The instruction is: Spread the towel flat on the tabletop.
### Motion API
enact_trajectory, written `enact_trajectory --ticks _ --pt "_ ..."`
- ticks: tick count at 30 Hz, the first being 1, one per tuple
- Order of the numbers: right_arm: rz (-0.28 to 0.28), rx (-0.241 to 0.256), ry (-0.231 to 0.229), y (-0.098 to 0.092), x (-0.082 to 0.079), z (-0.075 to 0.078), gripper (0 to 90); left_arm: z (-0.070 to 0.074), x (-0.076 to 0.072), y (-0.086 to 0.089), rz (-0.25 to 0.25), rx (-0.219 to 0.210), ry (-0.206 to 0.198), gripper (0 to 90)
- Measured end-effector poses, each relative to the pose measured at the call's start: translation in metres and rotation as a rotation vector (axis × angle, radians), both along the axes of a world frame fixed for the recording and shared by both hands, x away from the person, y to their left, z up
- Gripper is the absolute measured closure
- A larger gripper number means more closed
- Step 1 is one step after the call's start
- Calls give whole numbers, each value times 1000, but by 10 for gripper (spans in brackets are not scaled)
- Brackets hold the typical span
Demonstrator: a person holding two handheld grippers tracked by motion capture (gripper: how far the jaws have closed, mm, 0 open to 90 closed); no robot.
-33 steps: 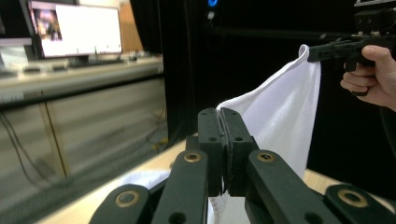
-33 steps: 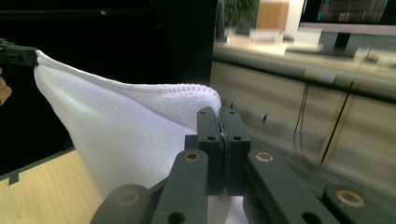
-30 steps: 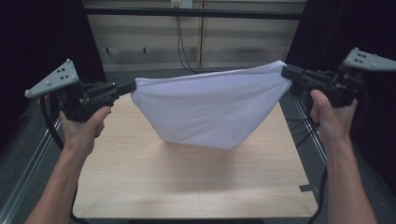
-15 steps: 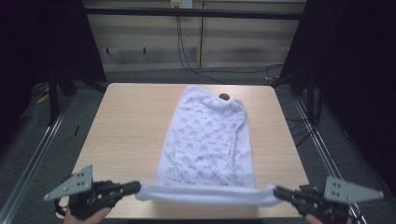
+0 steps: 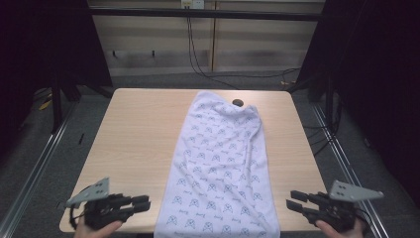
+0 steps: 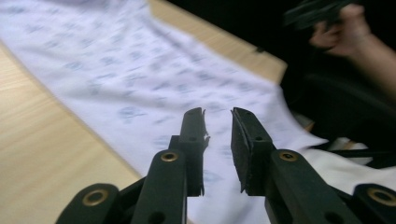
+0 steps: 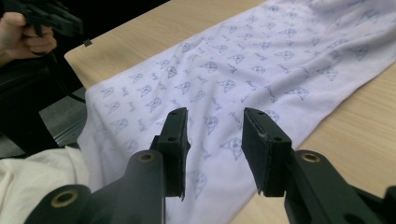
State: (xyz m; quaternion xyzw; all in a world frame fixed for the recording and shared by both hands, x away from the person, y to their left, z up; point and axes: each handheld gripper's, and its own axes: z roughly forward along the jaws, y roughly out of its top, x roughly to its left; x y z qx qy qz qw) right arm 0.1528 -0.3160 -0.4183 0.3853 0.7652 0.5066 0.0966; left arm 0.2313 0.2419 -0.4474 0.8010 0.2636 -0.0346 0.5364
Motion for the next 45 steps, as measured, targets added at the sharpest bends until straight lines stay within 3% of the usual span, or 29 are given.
enact_trajectory --ticks 2,3,5,6,7,8,10,12,13,14,15,17,19,22,26,29,34,37,39,41,43,45 --pt "7 -38 22 7 24 -8 622 -8 28 -17 7 78 -17 743" --pt "11 -66 34 12 40 -13 623 -13 43 -24 10 87 18 745" --pt "13 -79 60 18 64 -21 623 -22 67 -40 17 135 -6 755" --pt "10 -114 68 23 81 -28 623 -26 77 -46 -9 159 4 757" --pt "8 -125 80 25 91 -32 622 -31 89 -54 -13 199 7 741" --pt "5 -119 100 27 104 -38 621 -37 100 -61 -2 206 22 741" --pt "-10 -147 118 32 124 -47 619 -41 110 -68 10 208 27 741" --pt "-27 -164 130 35 138 -53 618 -49 118 -79 32 261 6 740" --pt "-39 -181 138 37 147 -58 621 -52 119 -80 27 273 17 768" --pt "-43 -203 135 39 151 -60 626 -57 118 -83 4 296 36 802" --pt "-52 -227 141 40 156 -63 633 -57 113 -83 10 308 11 840" --pt "-54 -254 152 42 161 -71 649 -54 107 -80 -3 329 30 891" --pt "-55 -295 151 43 161 -76 649 -53 95 -73 -15 335 28 896" --pt "-55 -314 154 43 156 -79 660 -52 74 -60 -35 340 26 897" --pt "-39 -361 137 45 141 -78 770 -52 51 -45 -52 321 54 885" --pt "-18 -347 148 42 123 -77 879 -51 41 -43 -73 323 62 856" --pt "23 -338 174 38 90 -75 896 -50 25 -45 -115 319 85 838" --pt "37 -323 204 32 73 -74 892 -50 14 -45 -178 293 152 836" --pt "65 -286 225 30 65 -74 871 -48 8 -47 -205 284 146 838" --pt "84 -283 229 30 59 -73 809 -44 12 -48 -194 265 122 835" --pt "78 -261 205 30 60 -69 802 -39 30 -49 -130 231 91 839" --pt "60 -242 180 30 70 -66 788 -39 52 -51 -61 226 61 845"
